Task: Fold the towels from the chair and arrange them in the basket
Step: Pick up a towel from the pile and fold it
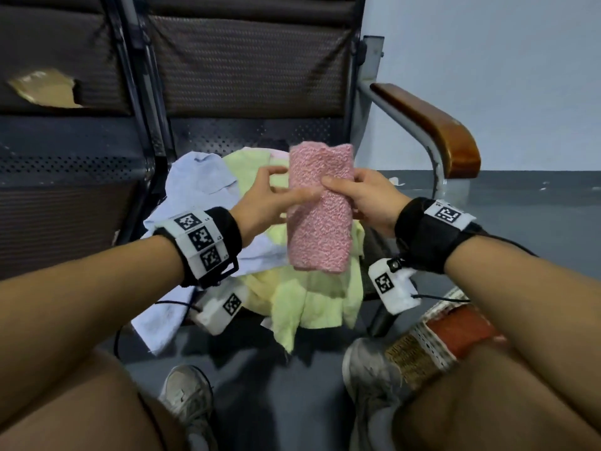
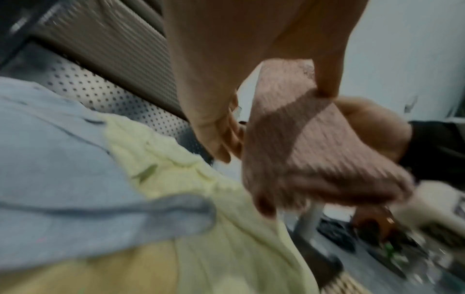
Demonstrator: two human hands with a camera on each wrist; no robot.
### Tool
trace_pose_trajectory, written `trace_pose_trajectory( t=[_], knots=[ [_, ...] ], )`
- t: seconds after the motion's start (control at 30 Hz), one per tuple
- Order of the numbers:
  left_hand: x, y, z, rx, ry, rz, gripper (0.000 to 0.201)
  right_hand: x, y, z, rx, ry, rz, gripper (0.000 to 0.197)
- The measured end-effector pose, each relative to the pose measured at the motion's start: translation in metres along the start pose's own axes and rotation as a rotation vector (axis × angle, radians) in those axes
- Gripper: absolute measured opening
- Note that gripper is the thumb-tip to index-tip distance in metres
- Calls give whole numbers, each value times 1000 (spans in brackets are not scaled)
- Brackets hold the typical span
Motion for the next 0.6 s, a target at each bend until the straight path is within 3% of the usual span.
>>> trace_pose_trajectory(
  t=[0.03,0.1,0.17,0.33,0.5,0.6],
  knots=[
    [11,9,-2,-61,83,9,81,-4,-1,-6,8,-15,65,37],
    [33,19,-1,-76,201,61,60,-13,-3,-19,41,-11,139,34],
    [53,18,3,-50,222,86,46,-29,-7,-35,70,4,146,26],
    [132,16,31,-82,441,104,46,-105,-33,-100,106,-77,127,22],
    [257,45,68,-198,618,76,42,-188,-88,-196,261,-334,151,32],
    [338,75,83,-269,628,114,51,-226,-146,-260,376,-510,214,20]
  ],
)
Point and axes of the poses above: each hand's wrist, its own z-axis towards the middle knuckle, its own x-axis out of the palm, y = z × x, the point moved 5 cm from there along z, towards the middle knuckle, and after that the axes turned 14 degrees about y, right-handed, at the moved point
